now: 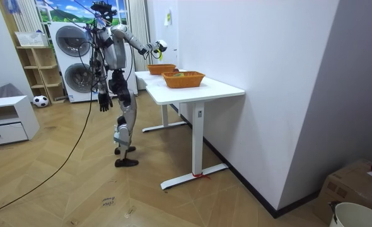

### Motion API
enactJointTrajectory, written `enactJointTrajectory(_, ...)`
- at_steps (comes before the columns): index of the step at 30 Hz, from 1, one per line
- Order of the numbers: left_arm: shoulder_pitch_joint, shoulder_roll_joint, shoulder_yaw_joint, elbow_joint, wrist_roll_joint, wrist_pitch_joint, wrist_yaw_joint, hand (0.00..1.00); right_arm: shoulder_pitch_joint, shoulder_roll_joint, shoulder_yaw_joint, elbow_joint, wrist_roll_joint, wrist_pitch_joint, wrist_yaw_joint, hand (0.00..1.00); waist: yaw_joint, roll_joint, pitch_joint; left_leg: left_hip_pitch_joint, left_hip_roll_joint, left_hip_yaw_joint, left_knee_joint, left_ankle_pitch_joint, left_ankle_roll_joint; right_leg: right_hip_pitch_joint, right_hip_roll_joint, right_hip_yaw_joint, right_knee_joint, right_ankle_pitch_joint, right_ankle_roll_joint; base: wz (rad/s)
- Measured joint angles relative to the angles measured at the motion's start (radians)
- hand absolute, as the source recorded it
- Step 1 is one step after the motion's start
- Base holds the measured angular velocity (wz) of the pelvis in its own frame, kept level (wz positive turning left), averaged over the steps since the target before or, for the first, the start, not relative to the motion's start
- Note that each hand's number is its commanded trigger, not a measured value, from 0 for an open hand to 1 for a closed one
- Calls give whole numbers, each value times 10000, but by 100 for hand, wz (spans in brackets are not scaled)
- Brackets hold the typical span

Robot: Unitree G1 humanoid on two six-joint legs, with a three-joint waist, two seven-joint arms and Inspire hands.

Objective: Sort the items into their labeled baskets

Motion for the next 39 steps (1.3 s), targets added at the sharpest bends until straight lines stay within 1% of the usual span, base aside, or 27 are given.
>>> enactJointTrajectory(4, 56, -3, 1, 0, 0, 3, 2, 0, 0, 157, 4, 62, 133, -93, 0, 100, 71, -22, 27, -38, -35, -128, -6, 14, 23, 9, -58, -159, 0, -10, 16, 11)
enactJointTrajectory(6, 79, -4, 1, -2, -1, 3, 1, 0, 0, 161, 7, 62, 272, -108, 0, 100, 99, -7, 41, -27, -52, -132, -8, 36, 57, 6, -103, -171, 0, -24, 39, 6)
enactJointTrajectory(9, 77, 33, 5, -14, -1, 1, 6, 0, 0, 168, 13, 109, 465, -187, 1, 100, 220, 16, 94, -31, -87, -173, -77, 49, 80, -1, -135, -192, -2, -27, 45, 4)
enactJointTrajectory(13, 76, 50, 4, -12, -2, -4, 7, 0, 0, 166, 85, 134, 466, -310, -2, 100, 240, 36, 114, -41, -90, -250, -97, 49, 81, -7, -125, -196, -8, -29, 49, 6)
enactJointTrajectory(15, 72, 50, 4, -13, -1, -15, 7, 0, 0, 166, 159, 151, 484, -368, -18, 100, 240, 44, 119, -44, -92, -305, -107, 49, 81, -7, -119, -212, -9, -39, 64, 9)
enactJointTrajectory(17, 62, 50, 3, -6, -6, -58, 6, 0, -3, 166, 273, 420, 604, -584, -182, 100, 276, 50, 123, -40, -94, -362, -125, 49, 81, -11, -119, -296, -13, -51, 84, 10)
enactJointTrajectory(21, 65, 51, 3, 9, -5, -105, 6, 0, -3, 179, 541, 738, 893, -640, -412, 100, 322, 73, 140, -68, -94, -384, -139, 49, 81, -45, -124, -309, -14, -54, 89, 2)
enactJointTrajectory(24, 64, 51, 4, 20, -5, -117, 5, 0, -3, 179, 656, 786, 909, -652, -520, 100, 305, 62, 131, -88, -105, -384, -125, 50, 81, -58, -146, -399, -13, -54, 89, 0)
enactJointTrajectory(25, 66, 59, 4, 62, -5, -167, 4, 0, -27, 178, 662, 928, 921, -780, -566, 100, 320, 70, 135, -71, -118, -342, -123, 52, 83, -46, -160, -417, -13, -60, 98, 0)
enactJointTrajectory(28, 64, 92, 38, 178, -2, -244, -15, 0, -43, 177, 755, 1073, 938, -839, -648, 100, 342, 49, 121, -58, -159, -310, -127, 53, 85, -51, -212, -229, -11, -113, 182, -5)
enactJointTrajectory(29, 64, 106, 37, 195, -5, -246, -15, 0, -43, 178, 802, 1102, 957, -852, -645, 80, 341, 46, 118, -51, -178, -303, -123, 53, 86, -48, -231, -186, -10, -124, 199, -3)
enactJointTrajectory(30, 61, 120, 38, 194, -5, -255, -15, 0, -43, 178, 805, 1119, 973, -852, -646, 64, 340, 45, 118, -51, -186, -302, -123, 54, 88, -47, -239, -187, -10, -126, 203, 0)
enactJointTrajectory(31, 60, 149, 40, 193, -5, -273, -15, 0, -43, 175, 804, 1133, 1057, -852, -646, 54, 339, 41, 116, -50, -194, -299, -117, 57, 92, -44, -243, -185, -10, -127, 204, 0)
enactJointTrajectory(32, 60, 182, 42, 192, -4, -280, -15, 0, -43, 175, 805, 1133, 1145, -852, -646, 14, 340, 38, 114, -45, -201, -284, -111, 57, 93, -38, -250, -184, -10, -127, 204, 0)
enactJointTrajectory(33, 61, 209, 44, 190, -4, -282, -15, 0, -43, 175, 804, 1133, 1274, -853, -646, 4, 335, 40, 116, -44, -206, -269, -100, 58, 94, -31, -255, -186, -9, -127, 204, 0)
enactJointTrajectory(34, 61, 219, 45, 188, -4, -284, -15, 0, -43, 175, 804, 1133, 1300, -853, -646, 0, 331, 41, 116, -46, -208, -271, -97, 57, 95, -28, -256, -188, -9, -127, 204, 0)
enactJointTrajectory(39, 75, 287, 23, 188, -3, -288, -19, 0, -42, 171, 815, 1160, 1340, -853, -638, 0, 304, 56, 133, -58, -211, -282, -98, 56, 102, 9, -241, -194, 0, -127, 204, 0)
